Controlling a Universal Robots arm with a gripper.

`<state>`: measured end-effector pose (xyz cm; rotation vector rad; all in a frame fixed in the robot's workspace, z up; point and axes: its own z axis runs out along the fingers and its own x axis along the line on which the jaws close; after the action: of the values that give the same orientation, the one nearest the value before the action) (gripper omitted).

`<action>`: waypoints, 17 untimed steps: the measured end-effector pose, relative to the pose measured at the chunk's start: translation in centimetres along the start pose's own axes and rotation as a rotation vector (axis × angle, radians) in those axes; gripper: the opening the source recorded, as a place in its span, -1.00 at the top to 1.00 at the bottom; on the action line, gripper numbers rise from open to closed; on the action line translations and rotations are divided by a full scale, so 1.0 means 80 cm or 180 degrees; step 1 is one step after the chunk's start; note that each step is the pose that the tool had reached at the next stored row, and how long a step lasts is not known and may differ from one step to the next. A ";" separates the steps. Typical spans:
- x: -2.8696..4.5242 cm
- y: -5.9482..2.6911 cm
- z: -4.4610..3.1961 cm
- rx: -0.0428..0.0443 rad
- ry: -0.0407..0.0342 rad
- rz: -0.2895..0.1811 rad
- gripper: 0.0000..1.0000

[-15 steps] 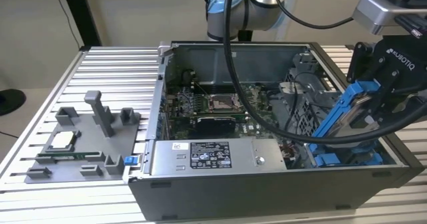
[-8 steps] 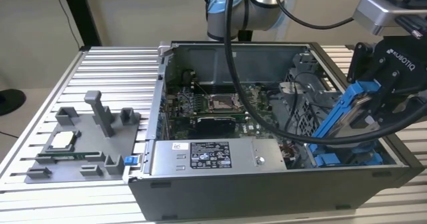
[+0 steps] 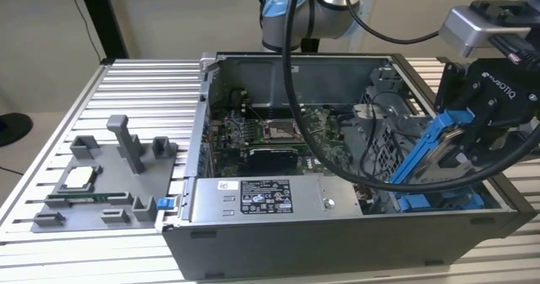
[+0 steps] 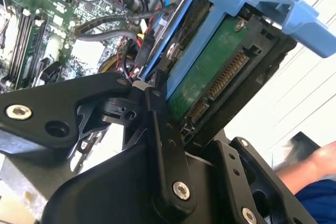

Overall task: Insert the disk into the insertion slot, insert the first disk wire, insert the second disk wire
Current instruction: 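Insert the disk into the insertion slot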

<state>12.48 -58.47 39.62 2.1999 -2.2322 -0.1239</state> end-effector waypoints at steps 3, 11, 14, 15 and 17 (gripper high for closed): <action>0.0001 0.000 0.0058 0.0000 0.0000 0.0000 1.00; 0.0003 -0.001 0.0124 0.0000 0.0001 0.0000 1.00; 0.0003 -0.001 0.0125 0.0000 0.0000 0.0000 1.00; 0.0003 -0.001 0.0126 0.0000 0.0000 0.0000 1.00; 0.0003 -0.001 0.0126 0.0000 0.0000 0.0000 1.00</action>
<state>12.48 -58.45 38.61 2.1998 -2.2322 -0.1238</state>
